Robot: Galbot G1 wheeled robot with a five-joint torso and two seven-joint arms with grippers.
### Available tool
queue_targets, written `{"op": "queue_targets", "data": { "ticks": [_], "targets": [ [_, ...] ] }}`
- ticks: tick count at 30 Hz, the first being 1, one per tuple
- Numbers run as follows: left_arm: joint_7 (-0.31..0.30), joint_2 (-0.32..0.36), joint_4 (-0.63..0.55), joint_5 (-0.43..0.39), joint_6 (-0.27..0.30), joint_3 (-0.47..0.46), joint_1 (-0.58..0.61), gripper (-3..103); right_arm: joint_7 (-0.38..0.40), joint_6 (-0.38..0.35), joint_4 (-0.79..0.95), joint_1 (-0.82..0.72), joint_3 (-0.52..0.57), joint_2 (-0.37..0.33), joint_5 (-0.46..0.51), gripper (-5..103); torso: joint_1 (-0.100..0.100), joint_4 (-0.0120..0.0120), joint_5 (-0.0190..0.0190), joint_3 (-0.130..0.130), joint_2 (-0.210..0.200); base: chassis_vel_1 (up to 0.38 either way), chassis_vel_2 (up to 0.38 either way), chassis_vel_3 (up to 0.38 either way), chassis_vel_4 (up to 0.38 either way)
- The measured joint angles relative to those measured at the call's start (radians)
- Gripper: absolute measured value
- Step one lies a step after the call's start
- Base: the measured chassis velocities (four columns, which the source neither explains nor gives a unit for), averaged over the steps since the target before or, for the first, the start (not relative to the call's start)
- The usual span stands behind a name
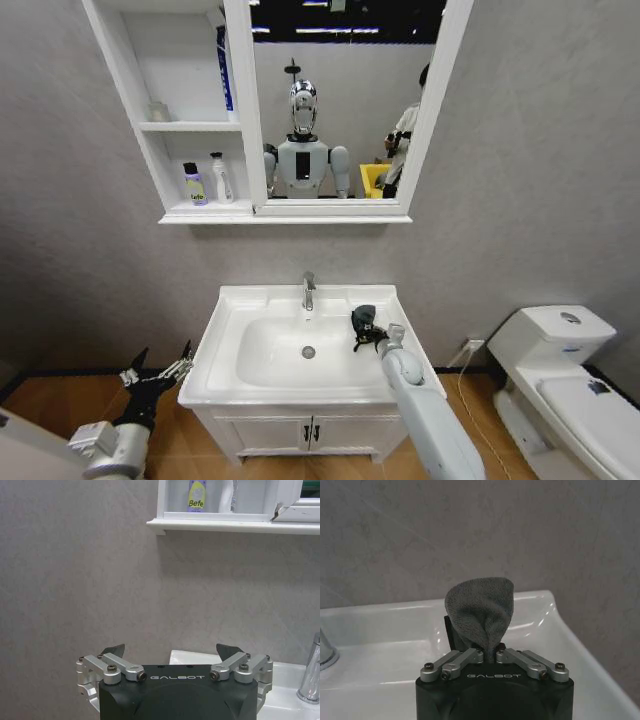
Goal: Move facial cleanser and shampoo from washbasin to cabinet, then wipe washbasin with towel.
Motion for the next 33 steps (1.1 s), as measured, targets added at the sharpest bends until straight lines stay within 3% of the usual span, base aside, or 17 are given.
{"op": "queue_targets", "data": {
  "ticks": [4, 9, 11, 13, 14, 20, 22, 23, 24, 26, 29, 32, 33],
  "targets": [
    [0.000, 0.000, 0.000, 0.000, 0.000, 0.000, 0.000, 100, -0.026, 0.026, -0.018, 0.016, 0.025, -0.038, -0.056, 6, 0.000, -0.0001, -0.0002, 0.000, 0.000, 0.000, 0.000, 0.000, 0.000],
    [0.000, 0.000, 0.000, 0.000, 0.000, 0.000, 0.000, 100, -0.119, 0.069, -0.112, 0.058, 0.040, -0.074, -0.018, 5, 0.000, -0.0003, 0.0000, 0.000, 0.000, 0.000, 0.000, 0.000, 0.000],
    [0.000, 0.000, 0.000, 0.000, 0.000, 0.000, 0.000, 100, -0.138, 0.080, -0.138, 0.070, 0.041, -0.076, -0.010, 10, 0.000, -0.0001, 0.0000, 0.000, 0.000, 0.000, 0.000, 0.000, 0.000],
    [0.000, 0.000, 0.000, 0.000, 0.000, 0.000, 0.000, 100, -0.156, 0.096, -0.186, 0.089, 0.041, -0.076, -0.033, 21, 0.000, 0.0000, 0.0001, 0.000, 0.000, 0.000, 0.000, 0.000, 0.000],
    [0.000, 0.000, 0.000, 0.000, 0.000, 0.000, 0.000, 100, -0.156, 0.096, -0.186, 0.089, 0.041, -0.076, -0.033, 21, 0.000, 0.0000, 0.0001, 0.000, 0.000, 0.000, 0.000, 0.000, 0.000],
    [0.000, 0.000, 0.000, 0.000, 0.000, 0.000, 0.000, 100, -0.230, 0.073, -0.198, 0.088, 0.043, -0.084, 0.026, 47, 0.000, -0.0001, 0.0000, 0.000, 0.000, 0.000, 0.000, 0.000, 0.000],
    [0.000, 0.000, 0.000, 0.000, 0.000, 0.000, 0.000, 100, -0.234, 0.068, -0.195, 0.088, 0.043, -0.086, 0.038, 47, 0.000, -0.0002, 0.0000, 0.000, 0.000, 0.000, 0.000, 0.000, 0.000],
    [0.000, 0.000, 0.000, 0.000, 0.000, 0.000, 0.000, 100, -0.237, 0.060, -0.190, 0.090, 0.044, -0.090, 0.053, 58, 0.000, -0.0001, -0.0001, 0.000, 0.000, 0.000, 0.000, 0.000, 0.000],
    [0.000, 0.000, 0.000, 0.000, 0.000, 0.000, 0.000, 100, -0.237, 0.060, -0.190, 0.090, 0.044, -0.090, 0.053, 58, 0.000, -0.0001, -0.0001, 0.000, 0.000, 0.000, 0.000, 0.000, 0.000],
    [0.000, 0.000, 0.000, 0.000, 0.000, 0.000, 0.000, 100, -0.229, 0.048, -0.180, 0.091, 0.046, -0.099, 0.057, 70, 0.000, 0.0000, -0.0001, 0.000, 0.000, 0.000, 0.000, 0.000, 0.000],
    [0.000, 0.000, 0.000, 0.000, 0.000, 0.000, 0.000, 100, -0.225, 0.047, -0.176, 0.089, 0.048, -0.104, 0.053, 75, 0.000, 0.0000, -0.0002, 0.000, 0.000, 0.000, 0.000, 0.000, 0.000],
    [0.000, 0.000, 0.000, 0.000, 0.000, 0.000, 0.000, 100, -0.179, 0.052, -0.099, 0.048, 0.060, -0.133, 0.055, 91, 0.000, 0.0003, -0.0001, 0.000, 0.000, 0.000, 0.000, 0.000, 0.000],
    [0.000, 0.000, 0.000, 0.000, 0.000, 0.000, 0.000, 100, -0.179, 0.052, -0.099, 0.048, 0.060, -0.133, 0.055, 91, 0.000, 0.0003, -0.0001, 0.000, 0.000, 0.000, 0.000, 0.000, 0.000]
  ]
}}
